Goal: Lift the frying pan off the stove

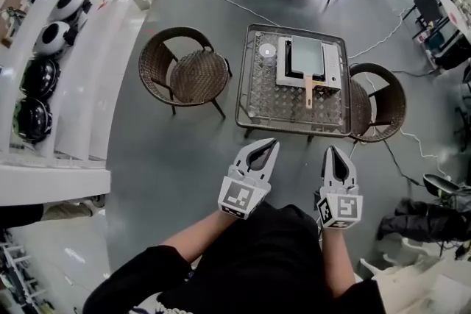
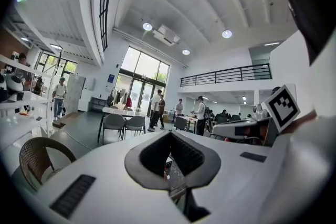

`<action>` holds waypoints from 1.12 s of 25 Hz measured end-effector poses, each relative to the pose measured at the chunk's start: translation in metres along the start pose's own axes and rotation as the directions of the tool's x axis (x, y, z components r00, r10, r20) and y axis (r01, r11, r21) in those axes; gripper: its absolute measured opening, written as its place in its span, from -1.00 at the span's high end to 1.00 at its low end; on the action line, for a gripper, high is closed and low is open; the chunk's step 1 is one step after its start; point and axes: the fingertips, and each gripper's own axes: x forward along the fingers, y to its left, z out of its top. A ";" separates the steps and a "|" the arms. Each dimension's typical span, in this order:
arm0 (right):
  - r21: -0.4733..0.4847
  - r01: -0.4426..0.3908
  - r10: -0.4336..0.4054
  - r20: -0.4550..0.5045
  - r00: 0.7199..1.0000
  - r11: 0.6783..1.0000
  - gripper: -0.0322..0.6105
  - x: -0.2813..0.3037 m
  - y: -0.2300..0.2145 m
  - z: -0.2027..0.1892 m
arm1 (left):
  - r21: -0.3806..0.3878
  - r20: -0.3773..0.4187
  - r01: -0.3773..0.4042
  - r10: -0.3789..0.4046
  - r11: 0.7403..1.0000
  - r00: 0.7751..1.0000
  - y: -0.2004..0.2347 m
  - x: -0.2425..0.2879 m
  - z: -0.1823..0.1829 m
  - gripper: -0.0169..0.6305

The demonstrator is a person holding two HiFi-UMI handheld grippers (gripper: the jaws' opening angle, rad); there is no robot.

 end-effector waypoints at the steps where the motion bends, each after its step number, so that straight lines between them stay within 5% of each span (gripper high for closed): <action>1: 0.001 -0.001 0.001 -0.009 1.000 1.000 0.81 0.005 0.001 -0.002 | -0.004 0.006 0.005 -0.005 1.000 1.000 0.004 0.003 0.001 0.91; 17: 0.013 -0.031 0.032 -0.032 0.999 0.999 0.81 0.082 -0.022 -0.003 | -0.077 -0.029 -0.057 0.055 0.995 0.998 0.061 0.055 -0.010 0.91; 28: 0.155 -0.037 0.054 -0.102 0.993 0.987 0.81 0.202 -0.080 -0.022 | -0.090 -0.134 -0.123 0.111 0.988 0.985 0.111 0.161 -0.028 0.91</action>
